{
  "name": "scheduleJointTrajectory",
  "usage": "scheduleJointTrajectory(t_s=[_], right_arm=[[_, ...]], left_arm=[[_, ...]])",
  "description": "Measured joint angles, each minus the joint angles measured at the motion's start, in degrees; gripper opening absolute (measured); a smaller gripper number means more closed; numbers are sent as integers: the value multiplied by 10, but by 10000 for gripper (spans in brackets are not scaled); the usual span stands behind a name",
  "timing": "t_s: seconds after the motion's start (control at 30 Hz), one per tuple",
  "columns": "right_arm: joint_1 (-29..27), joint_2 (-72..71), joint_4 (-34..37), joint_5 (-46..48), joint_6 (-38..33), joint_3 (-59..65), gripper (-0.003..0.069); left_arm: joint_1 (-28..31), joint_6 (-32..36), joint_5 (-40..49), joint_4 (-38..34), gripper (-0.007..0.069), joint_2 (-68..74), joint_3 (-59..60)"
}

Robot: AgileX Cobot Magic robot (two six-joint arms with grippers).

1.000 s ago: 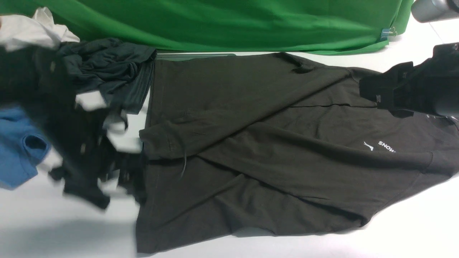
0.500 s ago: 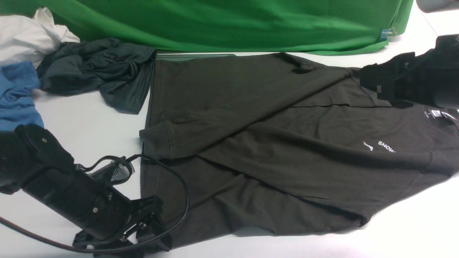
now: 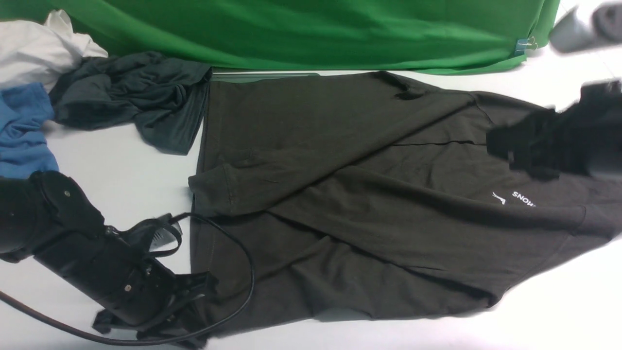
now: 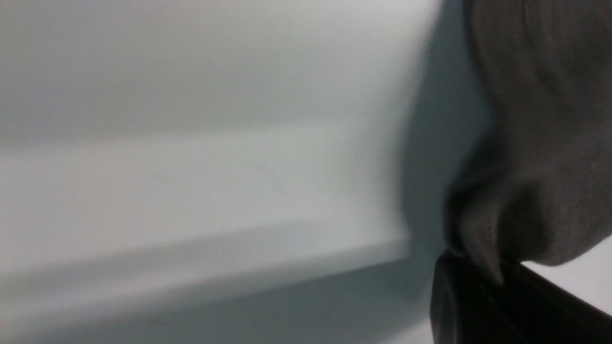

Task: Fold a long-sleeved shirt on a white desktop.
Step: 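Grasp the near edge of the shirt at its hem and shoulder corners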

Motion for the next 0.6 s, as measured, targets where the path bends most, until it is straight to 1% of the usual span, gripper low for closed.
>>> scheduleJointTrajectory(t_s=[0.03, 0.07, 0.2, 0.3, 0.4, 0.43, 0.47, 0.5, 0.53, 0.57, 0.6], right_arm=[[0, 0, 0, 1, 0, 3, 349], [0, 0, 0, 8, -3, 13, 349], [0, 1, 0, 53, -28, 20, 349], [0, 13, 0, 107, -55, 20, 349], [0, 50, 0, 176, -84, 20, 349], [0, 56, 0, 179, -90, 20, 349], [4, 81, -1, 208, -132, 20, 349], [12, 97, -2, 216, -171, 21, 349], [13, 100, -3, 218, -178, 21, 349], [25, 114, -3, 221, -221, 24, 352], [35, 124, -6, 223, -247, 26, 357]], left_arm=[[0, -3, -4, 4, 29, -2, 0], [0, -15, -16, 40, 28, -16, 1], [1, -64, -9, 120, 28, -66, 2], [1, -85, 12, 145, 28, -115, 2], [1, -89, 32, 150, 28, -158, 2], [1, -90, 33, 150, 28, -162, 2], [1, -90, 38, 150, 28, -178, 2], [1, -89, 41, 148, 28, -184, 2], [1, -89, 42, 147, 28, -184, 2], [1, -84, 45, 142, 28, -186, 2], [1, -80, 48, 140, 28, -186, 2]])
